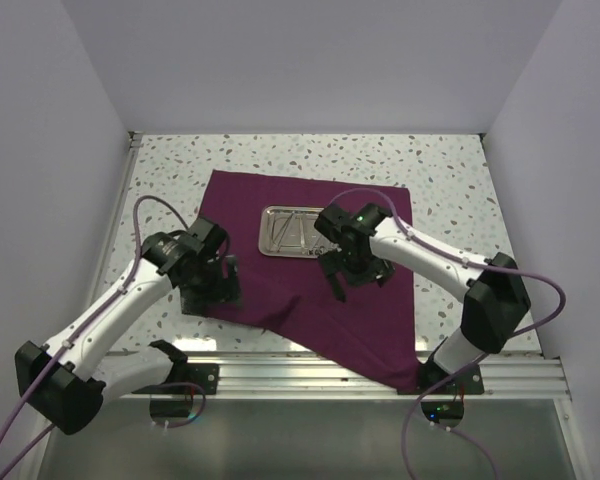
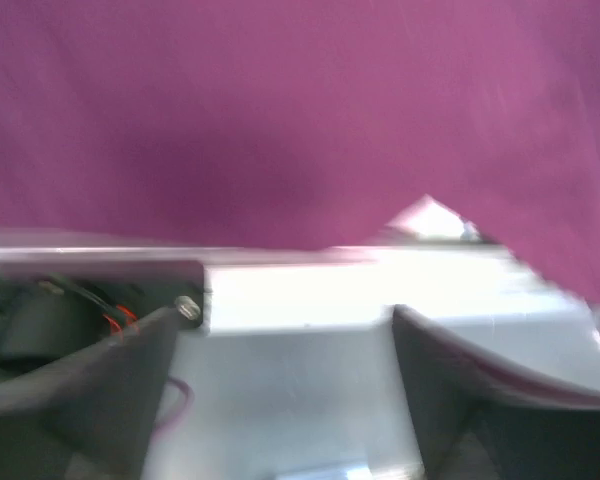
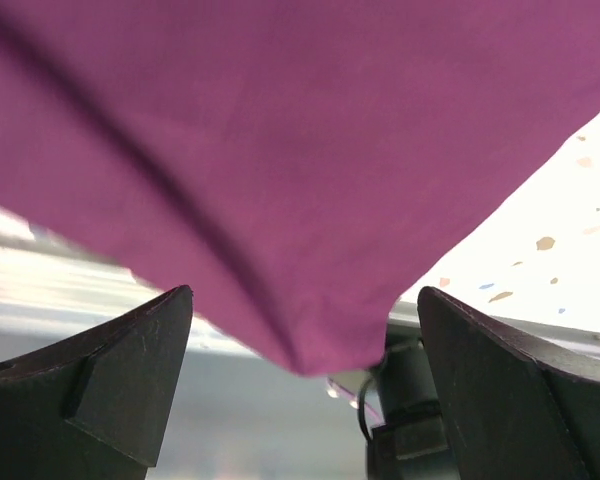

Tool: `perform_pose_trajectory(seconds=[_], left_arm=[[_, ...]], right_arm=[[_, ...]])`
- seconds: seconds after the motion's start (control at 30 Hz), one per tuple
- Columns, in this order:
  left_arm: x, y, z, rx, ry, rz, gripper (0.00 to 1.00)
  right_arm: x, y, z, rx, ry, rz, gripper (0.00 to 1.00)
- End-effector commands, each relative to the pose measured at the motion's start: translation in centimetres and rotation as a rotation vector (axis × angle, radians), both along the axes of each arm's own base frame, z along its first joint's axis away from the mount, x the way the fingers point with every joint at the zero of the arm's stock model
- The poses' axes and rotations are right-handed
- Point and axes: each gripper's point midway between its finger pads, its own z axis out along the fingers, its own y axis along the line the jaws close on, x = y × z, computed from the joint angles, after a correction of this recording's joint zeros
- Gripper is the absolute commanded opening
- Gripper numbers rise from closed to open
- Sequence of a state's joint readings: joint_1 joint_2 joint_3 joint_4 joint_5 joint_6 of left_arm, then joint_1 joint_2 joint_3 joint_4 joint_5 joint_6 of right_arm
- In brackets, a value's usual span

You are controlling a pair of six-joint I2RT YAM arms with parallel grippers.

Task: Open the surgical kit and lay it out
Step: Open the surgical kit at the center of the board.

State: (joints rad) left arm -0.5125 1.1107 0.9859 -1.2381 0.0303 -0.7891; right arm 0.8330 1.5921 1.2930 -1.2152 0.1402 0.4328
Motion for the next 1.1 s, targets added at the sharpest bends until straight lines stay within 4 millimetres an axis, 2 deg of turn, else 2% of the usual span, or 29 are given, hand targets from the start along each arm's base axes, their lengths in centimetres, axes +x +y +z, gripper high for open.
perform_pose_trajectory(seconds=[0.0,0.1,0.13,0.17,0.2,0.23,0.27,0.33,0.37,0.4,0.43,0.47,0.5,0.53,0.57,0.6,0.63,0.67,0.7,0.73,0.77,0.8,0.83,0.87,0.9,0.97,1.0,1.07], left_arm=[[-5.6,-2.3,0.1,-0.118,0.203,-0.051,1.00],[-7.2,-4.0,0.7,-0.163,0.261,-0.133,1.00],[-6.9,-4.5,1.2,-0.174,0.253,-0.140,1.00],[-5.6,-5.4,2.6,-0.193,0.209,-0.145,1.00],[-4.5,-5.8,3.4,-0.191,0.173,-0.145,1.00],[-2.7,-6.7,5.3,-0.208,0.097,-0.157,1.00],[-0.4,-6.2,4.7,-0.110,0.051,-0.147,1.00],[3.0,-5.6,4.5,-0.005,-0.023,-0.116,1.00],[6.1,-4.9,4.1,0.108,-0.079,-0.095,1.00],[8.3,-4.2,3.9,0.139,-0.106,-0.065,1.00],[11.7,-4.5,4.4,0.126,-0.186,-0.043,1.00],[14.0,-3.9,3.2,0.161,-0.193,-0.049,1.00],[16.6,-2.2,2.9,0.158,-0.214,0.012,1.00],[19.7,-2.1,3.0,0.130,-0.283,0.039,1.00],[22.2,-1.6,2.2,0.143,-0.300,0.028,1.00],[24.4,-0.1,1.9,0.154,-0.321,0.059,1.00],[27.5,0.1,3.4,0.148,-0.396,0.077,1.00],[29.4,1.0,1.0,0.204,-0.358,0.069,1.00],[31.2,2.0,0.6,0.226,-0.362,0.084,0.99],[34.0,2.2,2.5,0.223,-0.429,0.096,0.99],[35.6,2.8,-0.2,0.261,-0.390,0.078,0.99],[37.0,4.1,-0.4,0.270,-0.401,0.101,1.00],[39.0,4.8,0.6,0.264,-0.446,0.123,1.00],[39.9,5.6,-1.1,0.274,-0.425,0.125,1.00],[40.7,7.7,-1.2,0.278,-0.429,0.161,0.99],[42.0,9.0,-2.3,0.272,-0.460,0.145,1.00],[42.4,10.4,-2.7,0.262,-0.467,0.158,1.00],[43.1,11.2,-4.7,0.215,-0.474,0.136,1.00]], right_arm=[[5.6,0.2,0.3,0.068,-0.062,-0.124,0.98],[9.5,1.1,0.2,0.141,-0.055,-0.217,0.98],[10.5,1.2,0.3,0.148,-0.064,-0.229,0.98],[12.2,1.8,1.4,0.171,-0.105,-0.235,0.98],[13.3,1.5,0.7,0.150,-0.101,-0.247,0.98],[14.4,1.3,0.7,0.137,-0.117,-0.260,0.98],[15.8,1.3,1.4,0.146,-0.143,-0.276,0.98],[17.8,0.0,0.4,0.131,-0.139,-0.337,0.99],[18.9,-0.3,0.7,0.144,-0.152,-0.366,0.98],[20.0,-1.7,0.4,0.146,-0.154,-0.422,0.98],[20.5,-2.0,-0.6,0.153,-0.130,-0.446,0.98],[21.3,-2.3,-0.6,0.167,-0.137,-0.464,0.98],[22.1,-3.3,-1.1,0.163,-0.136,-0.496,0.98],[22.5,-3.7,-2.1,0.155,-0.122,-0.509,0.98],[23.3,-3.7,-2.1,0.167,-0.130,-0.513,0.98],[23.9,-4.0,-2.5,0.168,-0.131,-0.522,0.98],[24.3,-4.1,-2.8,0.168,-0.131,-0.530,0.98],[25.1,-4.2,-3.4,0.160,-0.127,-0.542,0.98],[25.6,-4.7,-3.6,0.155,-0.130,-0.567,0.98],[26.1,-4.9,-3.9,0.149,-0.131,-0.580,0.98],[26.8,-5.2,-4.2,0.136,-0.139,-0.596,0.98],[27.4,-6.2,-4.5,0.117,-0.153,-0.632,0.98],[27.8,-6.5,-4.7,0.114,-0.158,-0.646,0.98],[28.5,-6.8,-4.6,0.121,-0.177,-0.663,0.98],[28.9,-8.1,-5.4,0.109,-0.169,-0.702,0.98],[29.7,-9.4,-5.5,0.101,-0.186,-0.749,0.98],[30.0,-10.9,-6.0,0.085,-0.188,-0.786,0.98],[30.6,-12.6,-6.2,0.066,-0.209,-0.833,0.98]])
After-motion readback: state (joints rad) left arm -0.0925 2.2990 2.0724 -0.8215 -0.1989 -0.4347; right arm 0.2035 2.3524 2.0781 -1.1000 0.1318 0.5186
